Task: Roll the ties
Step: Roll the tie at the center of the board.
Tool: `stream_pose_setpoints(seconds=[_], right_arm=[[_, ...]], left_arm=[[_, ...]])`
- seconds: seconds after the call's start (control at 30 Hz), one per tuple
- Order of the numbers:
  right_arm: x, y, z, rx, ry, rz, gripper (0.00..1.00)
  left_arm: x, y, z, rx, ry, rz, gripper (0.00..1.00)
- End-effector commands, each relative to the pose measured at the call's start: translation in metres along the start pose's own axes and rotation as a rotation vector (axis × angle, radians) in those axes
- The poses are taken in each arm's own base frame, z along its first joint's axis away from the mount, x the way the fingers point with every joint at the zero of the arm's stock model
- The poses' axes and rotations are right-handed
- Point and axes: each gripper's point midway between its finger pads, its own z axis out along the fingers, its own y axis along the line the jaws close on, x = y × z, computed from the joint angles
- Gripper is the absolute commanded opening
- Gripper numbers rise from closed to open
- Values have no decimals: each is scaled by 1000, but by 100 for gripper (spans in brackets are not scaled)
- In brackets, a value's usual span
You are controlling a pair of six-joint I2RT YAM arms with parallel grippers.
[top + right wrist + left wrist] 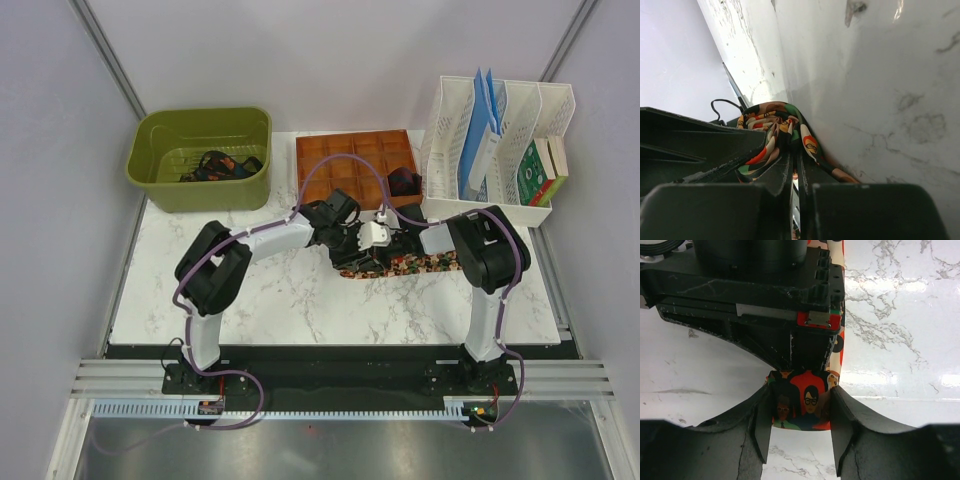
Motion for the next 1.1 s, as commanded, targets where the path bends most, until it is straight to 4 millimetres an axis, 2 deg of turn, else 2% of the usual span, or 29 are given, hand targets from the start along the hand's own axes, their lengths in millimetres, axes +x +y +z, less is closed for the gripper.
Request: stream_pose_setpoints(seconds=[0.0,0.1,0.2,0.23,0.33,0.57,0.67,0.73,0.77,0.87,0.9,1.0,1.03,1.07], right_arm=[[-15,-4,12,39,-45,-45,8],[-12,-1,14,14,10,-36,12],[-15,1,9,14,9,-34,24],[-16,2,8,18,5,-28,31],[-19,6,4,17,2,-22,39],[-21,7,-7,14,-9,-22,47],[-19,3,-12,29,1,-11,47],[-17,0,-15,38,8,-20,39],[-18,-1,-17,39,5,-29,29],[-16,-6,-19,70,9,-43,15],[-16,-8,-19,79,7,-50,13],[-16,-15,-18,106,1,-58,16],[-16,-17,-17,106,5,-57,19],[-15,-16,-17,103,9,-59,29]], left_arm=[[51,-15,35,-7,170,7,52],[54,-18,39,-6,198,18,52],[60,-19,43,-6,237,16,52],[63,-22,47,0,254,11,52],[65,-23,49,-5,281,12,52],[70,-23,57,17,321,-6,48],[71,-25,57,35,327,-8,46],[72,-28,57,56,331,-4,42],[70,-29,56,62,325,-2,40],[70,-33,54,80,316,-5,34],[67,-34,52,83,307,-1,33],[61,-38,45,91,281,-9,32],[60,-41,44,96,275,-9,31],[60,-40,43,93,272,-8,31]])
